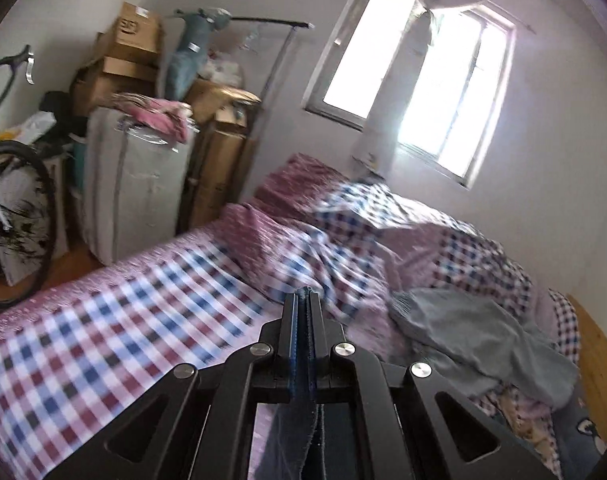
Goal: Fold clothes
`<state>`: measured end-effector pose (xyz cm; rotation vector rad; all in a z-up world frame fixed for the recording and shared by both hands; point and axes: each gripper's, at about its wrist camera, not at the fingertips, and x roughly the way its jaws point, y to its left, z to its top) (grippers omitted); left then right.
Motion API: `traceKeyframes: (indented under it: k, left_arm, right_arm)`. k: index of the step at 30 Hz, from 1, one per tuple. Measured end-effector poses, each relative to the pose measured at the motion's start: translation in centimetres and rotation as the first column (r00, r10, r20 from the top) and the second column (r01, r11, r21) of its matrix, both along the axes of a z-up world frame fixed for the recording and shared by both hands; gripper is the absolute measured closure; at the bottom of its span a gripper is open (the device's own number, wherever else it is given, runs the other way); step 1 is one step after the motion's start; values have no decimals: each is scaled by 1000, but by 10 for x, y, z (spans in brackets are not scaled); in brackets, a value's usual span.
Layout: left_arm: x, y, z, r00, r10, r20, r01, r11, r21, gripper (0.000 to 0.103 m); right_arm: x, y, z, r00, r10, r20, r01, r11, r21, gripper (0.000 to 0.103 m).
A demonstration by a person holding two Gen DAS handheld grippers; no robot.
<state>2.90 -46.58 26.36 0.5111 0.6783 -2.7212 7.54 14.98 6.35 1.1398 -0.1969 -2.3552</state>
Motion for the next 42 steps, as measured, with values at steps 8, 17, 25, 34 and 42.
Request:
traceKeyframes:
  k: [8, 17, 25, 34, 42]
  left_arm:
    - [20, -40, 0, 997, 74, 27, -76, 994, 83, 101]
    - [17, -59, -85, 969, 69, 238, -87, 994, 65, 84]
    - [59, 26, -141, 967, -62, 246, 133, 950, -282, 55]
    - [72, 84, -228, 866, -61, 497, 379, 729, -570, 51]
    - [48, 83, -263, 812, 19, 584, 435, 648, -626, 100]
  right_arm:
    - [-4, -8, -4, 1000, 8, 6, -8, 1000, 15, 41]
    - [-4, -15, -4, 1000, 22, -5, -22, 999, 28, 41]
    - [-4, -22, -6, 999, 35, -10, -35, 998, 49, 41]
    - [-5, -32, -13, 999, 46, 0, -46, 996, 82, 41]
    - [-8, -38, -19, 999, 49, 11, -49, 993, 105, 41]
